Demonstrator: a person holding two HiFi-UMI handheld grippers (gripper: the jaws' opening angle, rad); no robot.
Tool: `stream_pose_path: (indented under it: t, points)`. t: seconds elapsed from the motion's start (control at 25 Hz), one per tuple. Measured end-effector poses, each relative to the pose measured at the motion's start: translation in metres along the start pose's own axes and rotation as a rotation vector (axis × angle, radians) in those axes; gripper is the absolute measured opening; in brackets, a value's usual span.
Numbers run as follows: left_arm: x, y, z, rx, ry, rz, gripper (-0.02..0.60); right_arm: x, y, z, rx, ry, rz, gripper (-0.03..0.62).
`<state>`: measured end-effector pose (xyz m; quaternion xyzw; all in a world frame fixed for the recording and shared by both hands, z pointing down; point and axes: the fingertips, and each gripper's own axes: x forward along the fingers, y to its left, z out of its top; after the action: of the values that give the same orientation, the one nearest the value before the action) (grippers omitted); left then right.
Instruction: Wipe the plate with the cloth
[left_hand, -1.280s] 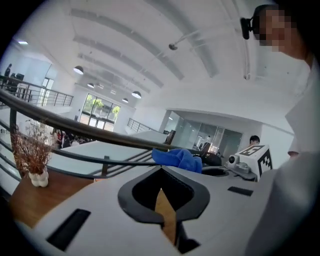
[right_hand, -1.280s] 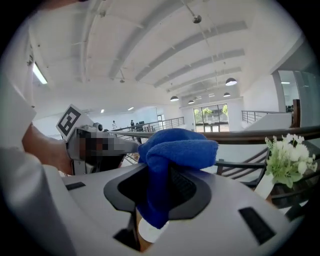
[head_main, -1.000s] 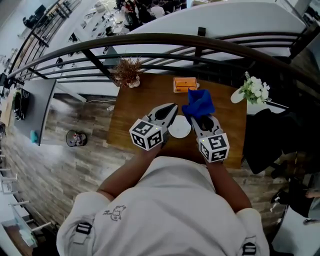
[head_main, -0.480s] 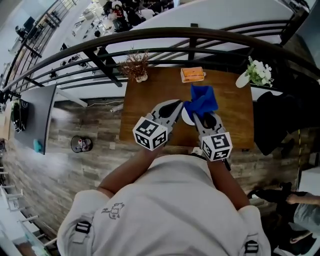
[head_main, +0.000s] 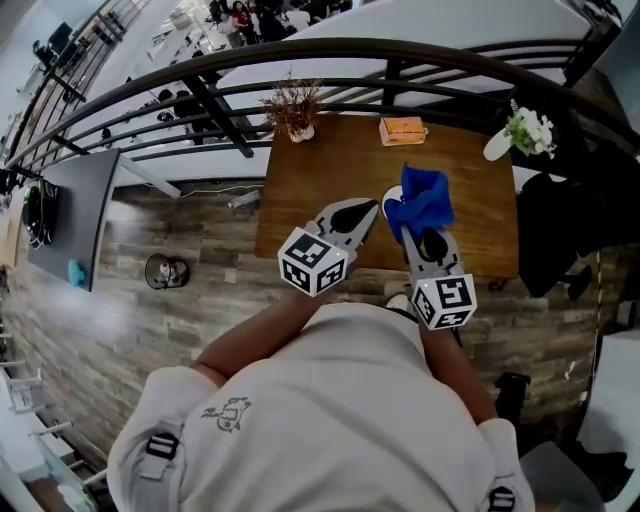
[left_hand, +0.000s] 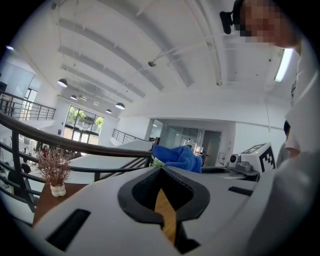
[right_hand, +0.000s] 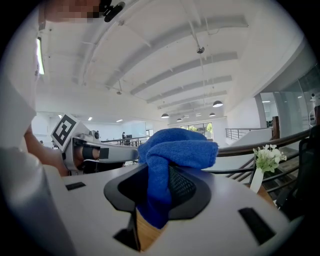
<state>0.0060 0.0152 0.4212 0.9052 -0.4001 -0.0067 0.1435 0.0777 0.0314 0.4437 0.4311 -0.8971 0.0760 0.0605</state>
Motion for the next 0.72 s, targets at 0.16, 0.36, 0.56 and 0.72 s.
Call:
stream_pose_path:
  t: [0.16, 0.36, 0.56, 0.72]
  points:
    - [-0.007, -0.004, 0.0, -0.005, -0.01, 0.002, 0.006, -0.006, 0.008, 0.001, 0.003, -0.002, 0.001, 0.117]
    - [-0.012, -0.006, 0.003, -0.007, -0.023, 0.014, 0.006, -0.008, 0.016, 0.002, 0.004, -0.003, 0.004, 0.117]
    - [-0.015, -0.006, 0.003, -0.008, -0.02, 0.015, 0.006, -0.007, 0.021, 0.0, 0.002, 0.0, 0.004, 0.117]
    - [-0.014, -0.008, -0.001, -0.005, -0.012, 0.009, 0.006, -0.006, 0.021, 0.0, 0.001, -0.001, 0.003, 0.117]
